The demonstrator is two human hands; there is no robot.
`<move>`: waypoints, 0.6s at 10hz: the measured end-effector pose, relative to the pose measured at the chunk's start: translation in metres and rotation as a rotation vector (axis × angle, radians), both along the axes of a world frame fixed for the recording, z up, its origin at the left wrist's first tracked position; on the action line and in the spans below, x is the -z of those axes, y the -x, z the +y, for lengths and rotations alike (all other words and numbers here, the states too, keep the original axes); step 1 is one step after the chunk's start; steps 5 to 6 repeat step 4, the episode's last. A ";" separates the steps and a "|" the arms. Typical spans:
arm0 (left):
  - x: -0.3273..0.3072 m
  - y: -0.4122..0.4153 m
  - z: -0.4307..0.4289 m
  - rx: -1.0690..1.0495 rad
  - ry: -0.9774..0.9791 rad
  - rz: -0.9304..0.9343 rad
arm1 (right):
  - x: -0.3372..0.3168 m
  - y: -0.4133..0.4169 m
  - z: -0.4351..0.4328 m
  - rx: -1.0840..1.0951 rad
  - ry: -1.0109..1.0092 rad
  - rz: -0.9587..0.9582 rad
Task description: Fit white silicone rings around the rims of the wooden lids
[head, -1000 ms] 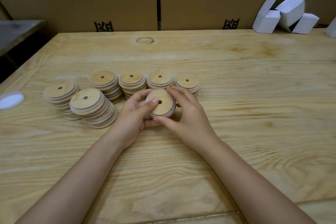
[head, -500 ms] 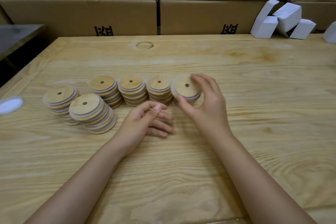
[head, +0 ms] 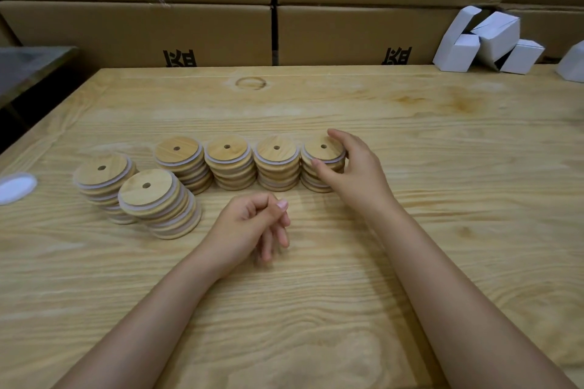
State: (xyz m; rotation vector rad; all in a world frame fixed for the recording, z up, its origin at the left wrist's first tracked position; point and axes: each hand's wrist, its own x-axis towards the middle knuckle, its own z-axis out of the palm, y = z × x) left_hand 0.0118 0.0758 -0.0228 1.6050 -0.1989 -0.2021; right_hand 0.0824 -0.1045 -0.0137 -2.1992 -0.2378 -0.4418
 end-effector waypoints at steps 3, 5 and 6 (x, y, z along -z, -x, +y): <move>0.000 0.008 -0.001 -0.014 -0.102 -0.143 | 0.016 0.003 -0.002 -0.026 -0.161 0.036; -0.004 0.023 -0.014 0.081 -0.255 -0.306 | 0.014 0.002 -0.010 0.071 -0.328 -0.016; -0.004 0.023 -0.014 0.081 -0.255 -0.306 | 0.014 0.002 -0.010 0.071 -0.328 -0.016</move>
